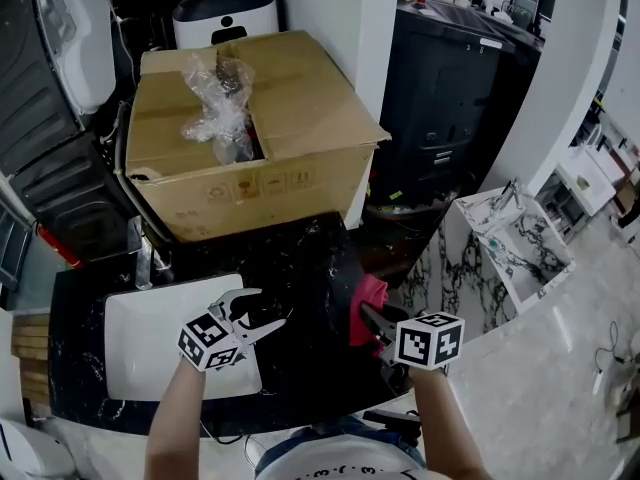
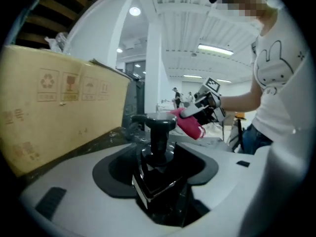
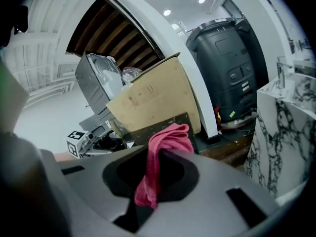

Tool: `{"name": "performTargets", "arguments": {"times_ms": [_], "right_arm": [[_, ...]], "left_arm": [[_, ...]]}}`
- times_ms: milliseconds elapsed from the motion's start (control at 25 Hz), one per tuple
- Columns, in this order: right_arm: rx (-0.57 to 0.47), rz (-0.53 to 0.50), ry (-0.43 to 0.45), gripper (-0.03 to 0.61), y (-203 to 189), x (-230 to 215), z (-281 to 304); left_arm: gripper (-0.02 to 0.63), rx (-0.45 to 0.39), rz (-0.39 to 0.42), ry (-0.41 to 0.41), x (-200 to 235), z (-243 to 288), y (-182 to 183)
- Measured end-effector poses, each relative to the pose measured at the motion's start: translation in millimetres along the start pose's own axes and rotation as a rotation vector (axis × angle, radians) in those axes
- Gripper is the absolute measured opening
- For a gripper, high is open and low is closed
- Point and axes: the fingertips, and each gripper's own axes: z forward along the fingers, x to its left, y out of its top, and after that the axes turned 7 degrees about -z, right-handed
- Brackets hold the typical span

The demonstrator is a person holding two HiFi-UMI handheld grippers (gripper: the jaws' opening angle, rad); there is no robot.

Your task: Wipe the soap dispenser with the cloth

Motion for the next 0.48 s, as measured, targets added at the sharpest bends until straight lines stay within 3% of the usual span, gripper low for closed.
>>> {"name": "performTargets", "arguments": {"times_ms": [120, 280, 400, 480], "right_arm": [[-0.007, 0.0, 0.011, 0.052, 4, 4, 6], [-0.006, -0.006, 0.036, 0.052, 9, 14, 20], [-0.005, -0.006, 0.05, 0.052, 12, 21, 27], [-0.004, -0.008, 0.054, 0.052, 14, 23, 29]], "left_arm": [[0.259, -0.127, -0.072, 0.244, 4, -9, 4], [0.256, -0.228, -0.18, 0.612, 3, -22, 7], [0.209, -0.242, -0.247, 0.828, 1, -24, 11], [0.224, -0.229, -0.288, 0.925, 2, -21, 8]]}}
